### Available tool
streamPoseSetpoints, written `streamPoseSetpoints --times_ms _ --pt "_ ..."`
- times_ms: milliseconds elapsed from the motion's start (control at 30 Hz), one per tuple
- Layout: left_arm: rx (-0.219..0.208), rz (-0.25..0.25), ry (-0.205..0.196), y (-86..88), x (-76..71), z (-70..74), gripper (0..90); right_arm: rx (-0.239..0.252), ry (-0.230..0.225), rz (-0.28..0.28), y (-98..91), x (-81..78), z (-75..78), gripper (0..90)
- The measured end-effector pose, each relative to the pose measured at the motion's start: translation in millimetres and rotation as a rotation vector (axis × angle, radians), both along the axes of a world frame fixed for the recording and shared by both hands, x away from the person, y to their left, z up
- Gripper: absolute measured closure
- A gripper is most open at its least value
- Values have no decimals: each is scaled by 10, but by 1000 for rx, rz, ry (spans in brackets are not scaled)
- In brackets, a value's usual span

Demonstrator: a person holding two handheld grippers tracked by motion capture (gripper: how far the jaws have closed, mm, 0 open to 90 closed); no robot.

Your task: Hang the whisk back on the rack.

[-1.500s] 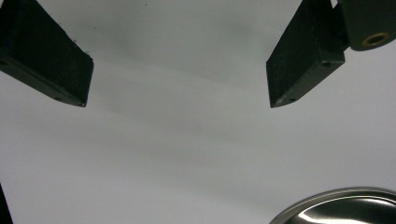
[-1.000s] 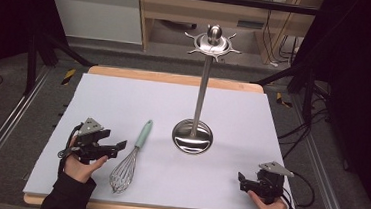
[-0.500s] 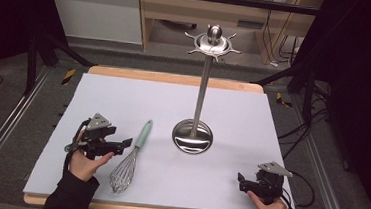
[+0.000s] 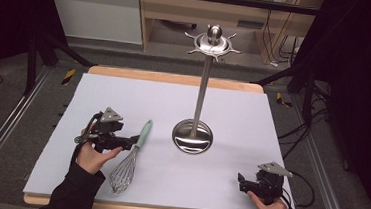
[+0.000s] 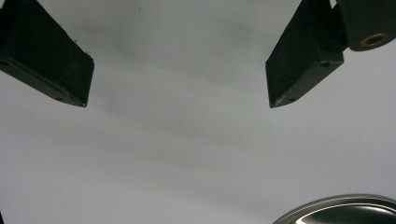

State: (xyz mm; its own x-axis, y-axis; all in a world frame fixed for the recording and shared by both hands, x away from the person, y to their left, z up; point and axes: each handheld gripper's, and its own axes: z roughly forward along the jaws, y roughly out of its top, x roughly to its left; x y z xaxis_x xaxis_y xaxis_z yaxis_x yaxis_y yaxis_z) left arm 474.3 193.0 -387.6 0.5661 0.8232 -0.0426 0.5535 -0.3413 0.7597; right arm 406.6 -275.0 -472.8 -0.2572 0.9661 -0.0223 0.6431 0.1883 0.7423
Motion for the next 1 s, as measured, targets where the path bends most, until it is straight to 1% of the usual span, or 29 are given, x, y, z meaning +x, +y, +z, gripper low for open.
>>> streamPoseSetpoints --times_ms 133,200,367,467,667,733,1000 --pt "27 -6 8 -61 31 19 247 -4 1 2 4 2 -1 84" --pt "33 -10 13 -87 43 24 247 -8 2 2 7 6 -2 84" --pt "65 -20 29 -156 83 24 248 -5 8 3 12 12 -5 84" --pt "87 -25 45 -176 117 5 252 -6 12 2 13 15 -6 84" --pt "118 -19 73 -212 187 -47 271 -13 15 7 17 23 -13 85" --pt "119 -11 79 -224 204 -64 278 -12 19 8 20 22 -14 85" --pt "141 -8 122 -277 275 -153 309 -11 23 8 25 21 -14 86"
